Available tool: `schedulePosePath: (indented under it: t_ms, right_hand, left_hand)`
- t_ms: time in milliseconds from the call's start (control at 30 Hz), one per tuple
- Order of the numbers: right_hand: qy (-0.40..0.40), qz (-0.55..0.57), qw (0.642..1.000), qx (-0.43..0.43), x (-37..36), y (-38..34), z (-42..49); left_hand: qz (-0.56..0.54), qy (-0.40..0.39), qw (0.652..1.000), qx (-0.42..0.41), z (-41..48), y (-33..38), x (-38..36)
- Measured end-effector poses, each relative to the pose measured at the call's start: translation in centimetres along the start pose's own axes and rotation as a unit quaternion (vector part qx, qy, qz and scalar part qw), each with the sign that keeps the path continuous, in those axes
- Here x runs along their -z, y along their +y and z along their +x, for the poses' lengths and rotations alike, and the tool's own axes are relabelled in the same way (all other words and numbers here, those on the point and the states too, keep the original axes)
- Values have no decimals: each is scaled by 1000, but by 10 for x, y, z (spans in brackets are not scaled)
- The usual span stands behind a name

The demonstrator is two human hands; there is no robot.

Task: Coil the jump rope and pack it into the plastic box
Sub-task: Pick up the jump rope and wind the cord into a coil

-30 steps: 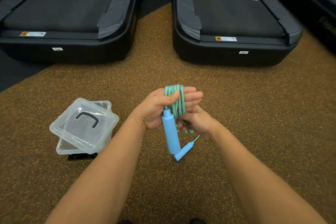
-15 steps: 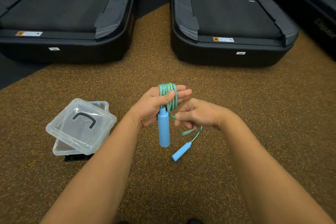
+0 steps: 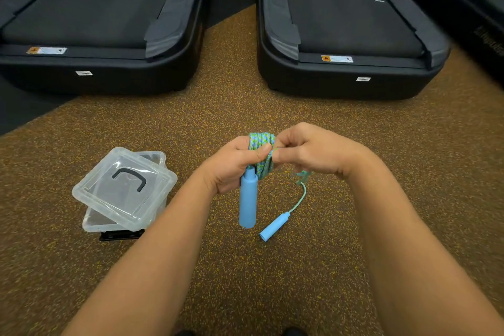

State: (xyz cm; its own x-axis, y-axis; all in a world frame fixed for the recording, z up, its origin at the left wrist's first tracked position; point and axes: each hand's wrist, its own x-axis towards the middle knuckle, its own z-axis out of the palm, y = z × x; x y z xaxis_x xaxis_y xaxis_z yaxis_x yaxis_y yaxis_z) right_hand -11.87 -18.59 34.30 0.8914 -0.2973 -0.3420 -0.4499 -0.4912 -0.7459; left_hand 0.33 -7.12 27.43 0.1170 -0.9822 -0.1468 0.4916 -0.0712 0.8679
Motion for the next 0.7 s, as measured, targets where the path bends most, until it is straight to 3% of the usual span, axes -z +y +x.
schedulePosePath:
  t_ms: [333, 467, 700]
  right_hand:
    - [144, -120, 979, 86, 3, -5, 3]
    - [187, -63, 973, 123, 4, -2, 8]
    - [203, 93, 966, 134, -3, 17, 18]
  left_hand:
    - [-33, -93, 995, 19, -5, 3, 0]
    - [7, -121, 991, 49, -5, 3, 1]
    - [-23, -165, 985, 53, -9, 10, -1]
